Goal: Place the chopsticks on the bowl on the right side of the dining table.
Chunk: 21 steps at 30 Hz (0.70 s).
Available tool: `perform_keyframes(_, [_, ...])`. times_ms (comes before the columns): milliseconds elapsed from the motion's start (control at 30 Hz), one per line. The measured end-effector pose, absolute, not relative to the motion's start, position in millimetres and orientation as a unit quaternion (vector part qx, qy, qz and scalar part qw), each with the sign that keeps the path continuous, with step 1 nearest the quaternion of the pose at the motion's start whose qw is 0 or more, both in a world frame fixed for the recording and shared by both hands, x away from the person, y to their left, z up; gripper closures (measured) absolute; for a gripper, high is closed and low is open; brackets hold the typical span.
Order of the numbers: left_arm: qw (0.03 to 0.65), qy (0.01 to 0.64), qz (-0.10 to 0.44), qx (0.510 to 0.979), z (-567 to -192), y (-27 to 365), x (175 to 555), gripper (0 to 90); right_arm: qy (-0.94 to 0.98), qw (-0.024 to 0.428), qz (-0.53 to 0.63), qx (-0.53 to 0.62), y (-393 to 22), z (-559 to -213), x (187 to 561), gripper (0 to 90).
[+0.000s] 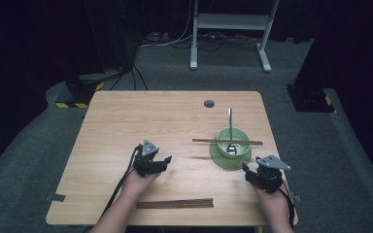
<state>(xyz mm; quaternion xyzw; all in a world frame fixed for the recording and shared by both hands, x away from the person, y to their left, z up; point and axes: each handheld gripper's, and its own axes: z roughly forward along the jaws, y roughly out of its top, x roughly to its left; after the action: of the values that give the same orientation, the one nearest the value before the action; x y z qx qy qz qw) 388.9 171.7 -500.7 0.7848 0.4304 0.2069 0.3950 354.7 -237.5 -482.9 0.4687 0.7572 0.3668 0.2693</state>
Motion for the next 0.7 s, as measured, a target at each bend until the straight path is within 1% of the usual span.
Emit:
perform_keyframes(33, [0.377, 0.427, 0.218, 0.793, -503.2, 188.0, 379.6, 30.5, 0.764, 0.251, 0.370, 0.464, -228.8, -486.3, 349.9, 37.1])
perform_keyframes(100, [0.367, 0.433, 0.224, 0.793, -505.3, 208.6, 369.9, 28.3, 0.774, 0.238, 0.373, 0.453, -219.0, -492.2, 345.9, 36.5])
perform_keyframes(133, [0.367, 0.433, 0.224, 0.793, -505.3, 208.6, 369.9, 28.3, 0.774, 0.238, 0.373, 0.453, -219.0, -492.2, 345.9, 36.5])
perform_keyframes(200, [0.356, 0.450, 0.226, 0.787, -508.0, 231.7, 360.3, 28.4, 0.786, 0.222, 0.365, 0.447, -208.3, -498.4, 344.8, 36.3])
perform_keyframes(233, [0.348, 0.466, 0.222, 0.783, -512.4, 254.4, 350.3, 27.2, 0.797, 0.213, 0.354, 0.441, -198.6, -503.9, 345.3, 37.1])
perform_keyframes(267, [0.348, 0.466, 0.222, 0.783, -512.4, 254.4, 350.3, 27.2, 0.797, 0.213, 0.354, 0.441, -198.6, -503.9, 345.3, 37.1])
perform_keyframes(300, [0.339, 0.474, 0.225, 0.781, -515.1, 267.2, 343.2, 27.2, 0.800, 0.206, 0.350, 0.443, -194.2, -506.5, 345.8, 37.0])
perform_keyframes(333, [0.336, 0.489, 0.215, 0.776, -519.8, 282.9, 333.7, 26.5, 0.805, 0.195, 0.343, 0.443, -186.9, -512.5, 347.0, 35.6])
perform_keyframes(367, [0.332, 0.495, 0.213, 0.774, -522.8, 290.0, 329.0, 25.5, 0.807, 0.193, 0.338, 0.445, -183.8, -515.8, 347.2, 34.8])
perform_keyframes(400, [0.332, 0.495, 0.213, 0.774, -522.8, 290.0, 329.0, 24.9, 0.807, 0.193, 0.338, 0.445, -183.8, -515.8, 347.2, 34.8])
perform_keyframes(433, [0.337, 0.496, 0.220, 0.770, -528.1, 300.0, 319.0, 22.6, 0.804, 0.197, 0.342, 0.444, -179.3, -524.2, 345.8, 32.3])
perform_keyframes(500, [0.339, 0.499, 0.221, 0.767, -529.0, 302.4, 314.3, 22.5, 0.804, 0.198, 0.341, 0.446, -178.5, -524.1, 346.0, 31.7])
perform_keyframes(533, [0.339, 0.499, 0.221, 0.767, -529.0, 302.4, 314.3, 20.7, 0.803, 0.197, 0.341, 0.447, -177.8, -524.2, 346.1, 31.0])
perform_keyframes(700, [0.337, 0.497, 0.221, 0.769, -529.4, 299.2, 315.6, 18.5, 0.799, 0.201, 0.338, 0.456, -174.7, -524.4, 346.8, 28.4])
